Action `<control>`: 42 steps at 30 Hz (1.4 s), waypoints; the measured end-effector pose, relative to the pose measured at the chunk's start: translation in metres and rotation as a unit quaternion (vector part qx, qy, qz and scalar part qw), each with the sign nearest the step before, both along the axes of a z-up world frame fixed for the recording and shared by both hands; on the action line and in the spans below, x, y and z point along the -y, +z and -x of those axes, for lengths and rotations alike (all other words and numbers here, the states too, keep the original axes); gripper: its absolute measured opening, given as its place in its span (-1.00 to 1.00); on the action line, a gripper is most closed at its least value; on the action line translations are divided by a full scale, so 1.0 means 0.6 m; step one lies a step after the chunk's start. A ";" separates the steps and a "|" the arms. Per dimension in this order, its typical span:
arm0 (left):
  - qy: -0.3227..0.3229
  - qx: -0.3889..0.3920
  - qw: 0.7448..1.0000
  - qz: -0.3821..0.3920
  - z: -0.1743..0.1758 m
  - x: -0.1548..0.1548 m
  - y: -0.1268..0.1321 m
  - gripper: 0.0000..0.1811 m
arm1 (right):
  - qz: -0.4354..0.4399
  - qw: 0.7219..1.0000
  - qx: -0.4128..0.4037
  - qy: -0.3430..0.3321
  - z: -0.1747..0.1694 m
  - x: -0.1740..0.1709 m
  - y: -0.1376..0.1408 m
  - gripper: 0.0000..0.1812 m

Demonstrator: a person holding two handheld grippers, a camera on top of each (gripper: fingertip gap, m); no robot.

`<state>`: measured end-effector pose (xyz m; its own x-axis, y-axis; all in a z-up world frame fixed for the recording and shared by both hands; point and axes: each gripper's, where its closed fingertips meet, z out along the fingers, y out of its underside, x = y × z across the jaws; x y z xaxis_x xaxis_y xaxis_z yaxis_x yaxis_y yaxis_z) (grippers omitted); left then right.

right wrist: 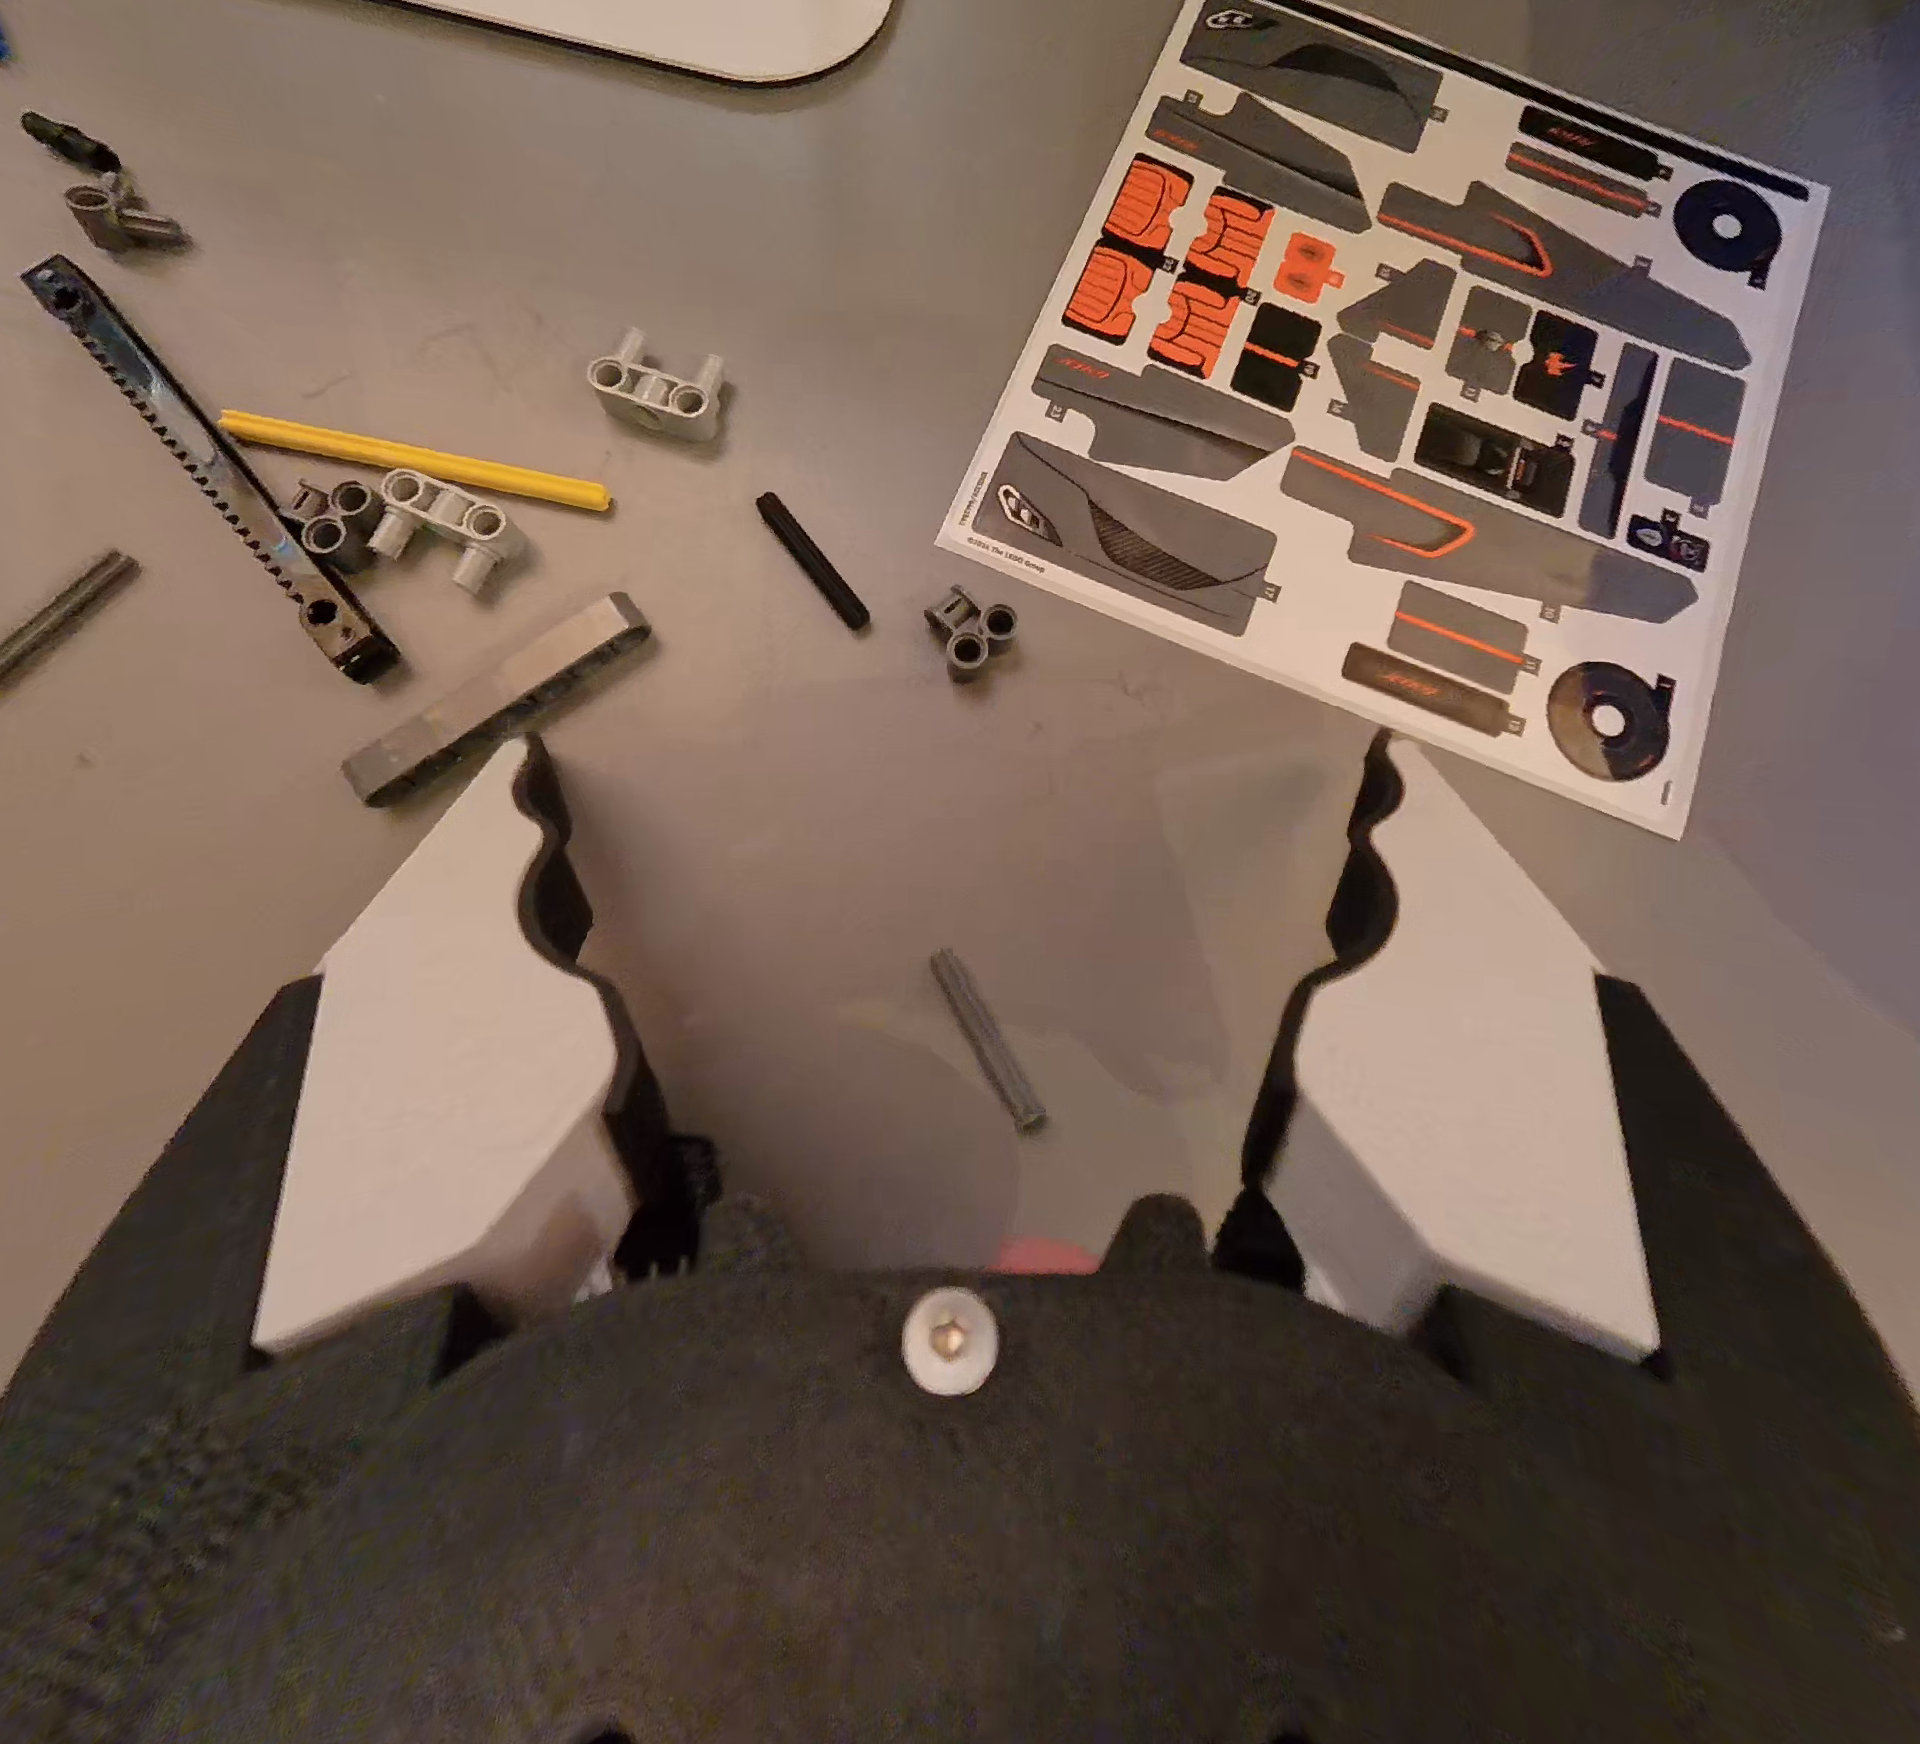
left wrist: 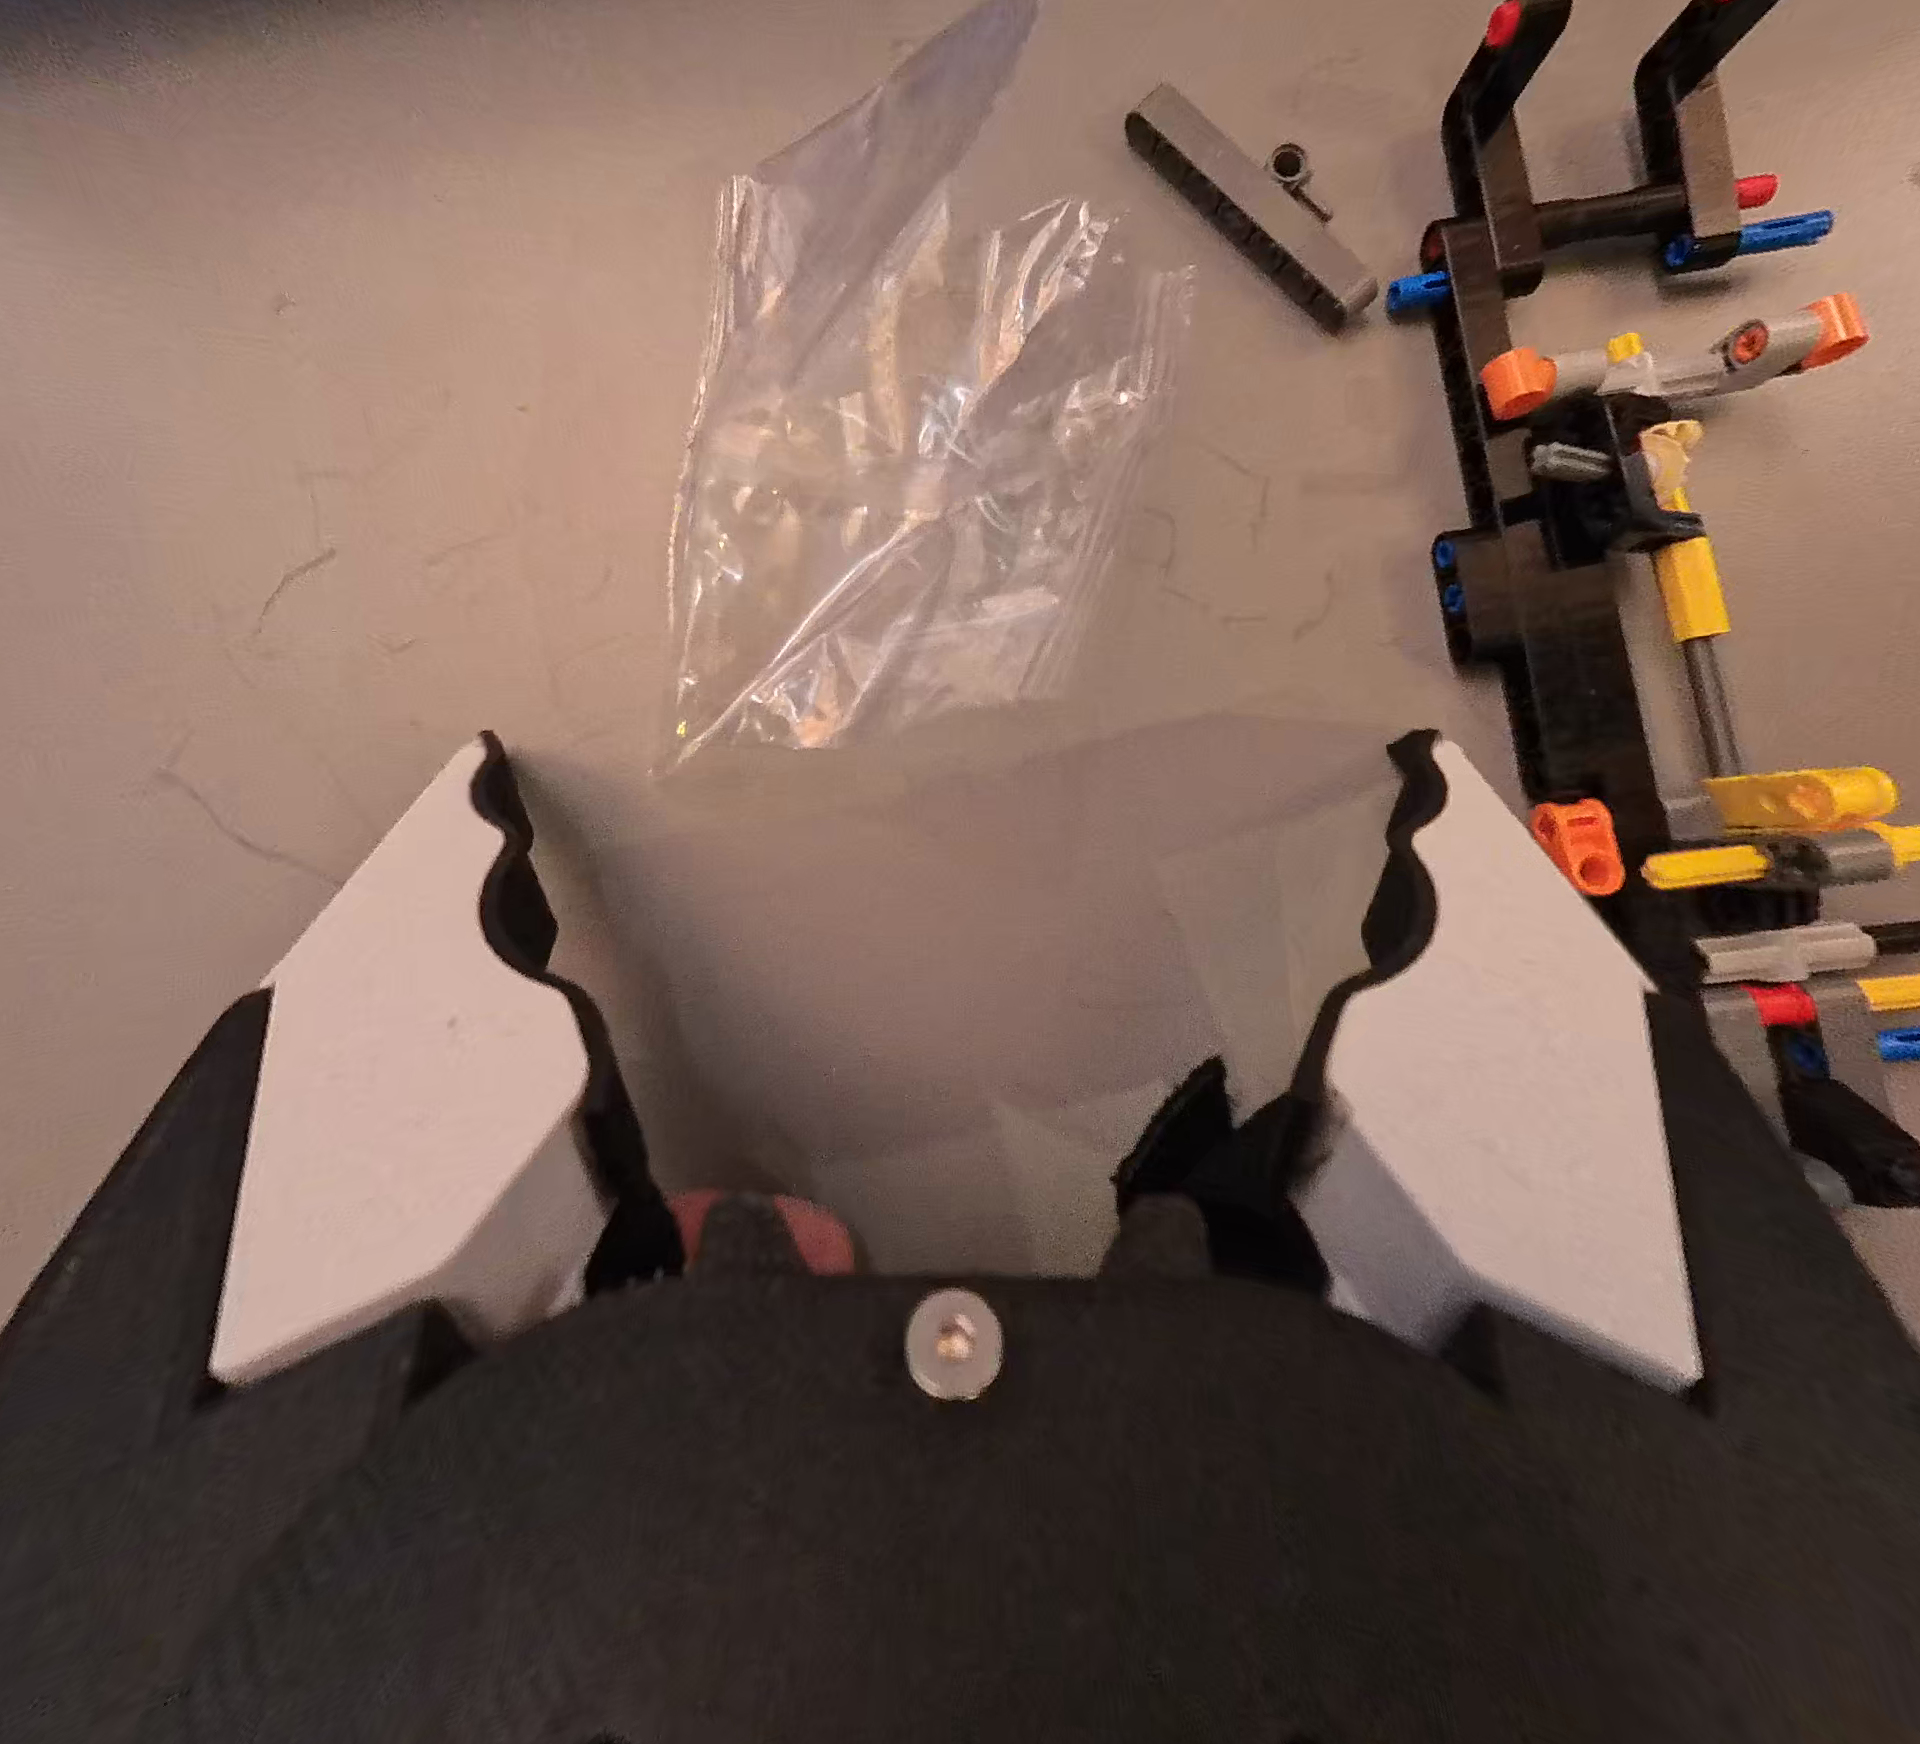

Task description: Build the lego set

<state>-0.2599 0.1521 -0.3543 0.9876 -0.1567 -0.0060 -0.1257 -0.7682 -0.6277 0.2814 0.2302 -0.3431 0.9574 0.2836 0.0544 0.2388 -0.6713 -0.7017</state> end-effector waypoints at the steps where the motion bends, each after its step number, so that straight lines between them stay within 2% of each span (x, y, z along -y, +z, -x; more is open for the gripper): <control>1: 0.001 -0.007 1.000 -0.007 0.001 0.000 0.002 0.73 | 0.003 1.000 -0.003 0.002 0.000 0.002 -0.001 0.60; 4: 0.019 -0.016 0.999 -0.026 0.011 0.000 0.007 0.69 | 0.019 1.000 -0.013 0.011 -0.004 0.009 -0.007 0.64; 7: 0.042 -0.004 0.999 -0.004 0.019 0.009 0.003 0.67 | 0.031 0.999 -0.019 0.008 -0.010 0.010 -0.011 0.71; 13: 0.047 -0.010 0.999 -0.016 0.019 0.018 0.008 0.56 | 0.031 0.999 -0.019 0.009 -0.019 0.016 -0.011 0.71; 19: 0.065 -0.010 0.998 -0.022 0.030 0.021 0.012 0.43 | 0.031 0.999 -0.011 -0.015 -0.061 0.022 -0.007 0.63; 21: 0.073 -0.006 0.997 -0.018 0.032 0.018 0.011 0.44 | 0.036 0.999 -0.018 -0.018 -0.075 0.027 -0.010 0.65; 22: 0.070 -0.005 0.997 -0.016 0.031 0.016 0.009 0.52 | 0.030 0.999 -0.020 -0.014 -0.079 0.029 -0.009 0.65; 23: 0.058 0.002 0.998 -0.002 0.024 0.016 0.001 0.70 | 0.026 0.999 -0.021 -0.011 -0.082 0.030 -0.009 0.65; 24: 0.058 0.003 0.998 0.002 0.022 0.012 0.001 0.72 | 0.026 0.999 -0.021 -0.013 -0.085 0.029 -0.009 0.64; 25: 0.059 0.009 0.998 0.008 0.020 0.007 0.005 0.66 | 0.026 0.999 -0.021 -0.014 -0.087 0.027 -0.009 0.64; 28: 0.061 0.000 0.998 0.028 0.028 -0.003 0.001 0.66 | 0.030 0.999 -0.020 -0.016 -0.089 0.017 -0.011 0.70; 31: 0.053 0.002 0.999 -0.010 0.024 -0.015 0.003 0.63 | 0.027 0.999 -0.019 -0.017 -0.085 0.017 -0.011 0.71; 35: 0.105 -0.007 0.994 -0.010 0.037 0.001 0.002 0.74 | 0.027 0.999 -0.019 -0.013 -0.080 0.020 -0.011 0.71; 38: 0.116 -0.042 0.991 -0.050 0.031 0.006 0.016 0.65 | 0.027 0.999 -0.019 -0.013 -0.080 0.020 -0.011 0.71; 40: 0.114 -0.011 0.993 -0.037 0.015 0.009 0.012 0.45 | 0.027 0.999 -0.019 -0.013 -0.078 0.021 -0.011 0.71; 42: 0.102 0.001 0.994 -0.028 0.011 0.007 0.011 0.34 | 0.027 0.999 -0.020 -0.013 -0.078 0.021 -0.011 0.71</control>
